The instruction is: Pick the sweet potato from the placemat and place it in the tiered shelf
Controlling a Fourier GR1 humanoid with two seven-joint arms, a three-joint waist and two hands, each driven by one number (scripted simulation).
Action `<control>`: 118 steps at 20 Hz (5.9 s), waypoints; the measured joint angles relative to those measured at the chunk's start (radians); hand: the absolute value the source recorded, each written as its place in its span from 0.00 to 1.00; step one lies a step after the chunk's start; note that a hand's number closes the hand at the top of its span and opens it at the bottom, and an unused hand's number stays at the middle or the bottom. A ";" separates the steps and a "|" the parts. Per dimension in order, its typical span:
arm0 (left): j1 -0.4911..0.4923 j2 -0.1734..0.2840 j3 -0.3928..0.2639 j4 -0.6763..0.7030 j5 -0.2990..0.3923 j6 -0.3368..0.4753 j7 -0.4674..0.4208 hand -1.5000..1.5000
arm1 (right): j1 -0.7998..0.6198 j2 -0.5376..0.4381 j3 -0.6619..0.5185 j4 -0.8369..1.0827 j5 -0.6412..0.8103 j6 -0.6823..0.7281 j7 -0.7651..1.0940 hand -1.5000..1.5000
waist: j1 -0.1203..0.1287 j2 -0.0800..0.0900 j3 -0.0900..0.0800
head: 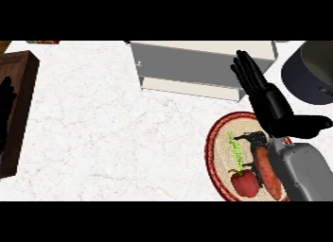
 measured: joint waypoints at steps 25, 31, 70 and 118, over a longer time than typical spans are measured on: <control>0.078 -0.215 -0.060 -0.302 0.077 0.027 0.049 0.50 | 0.102 -0.549 -0.166 -0.002 -0.202 0.875 0.008 0.00 | -0.010 -0.025 0.041; 0.089 -0.214 -0.058 -0.324 0.072 0.029 0.065 0.50 | 0.094 -0.636 -0.138 -0.244 0.060 0.838 0.044 0.00 | -0.017 -0.028 0.040; 0.115 -0.342 0.020 -0.399 -0.077 -0.060 0.142 0.50 | 0.347 -0.371 0.084 -0.203 1.109 0.476 -0.071 0.00 | -0.004 -0.018 0.041; 0.065 -0.416 0.079 -0.380 -0.134 -0.157 0.160 0.50 | 0.023 0.233 0.409 -0.196 1.202 -0.052 1.098 1.00 | 0.040 -0.024 0.039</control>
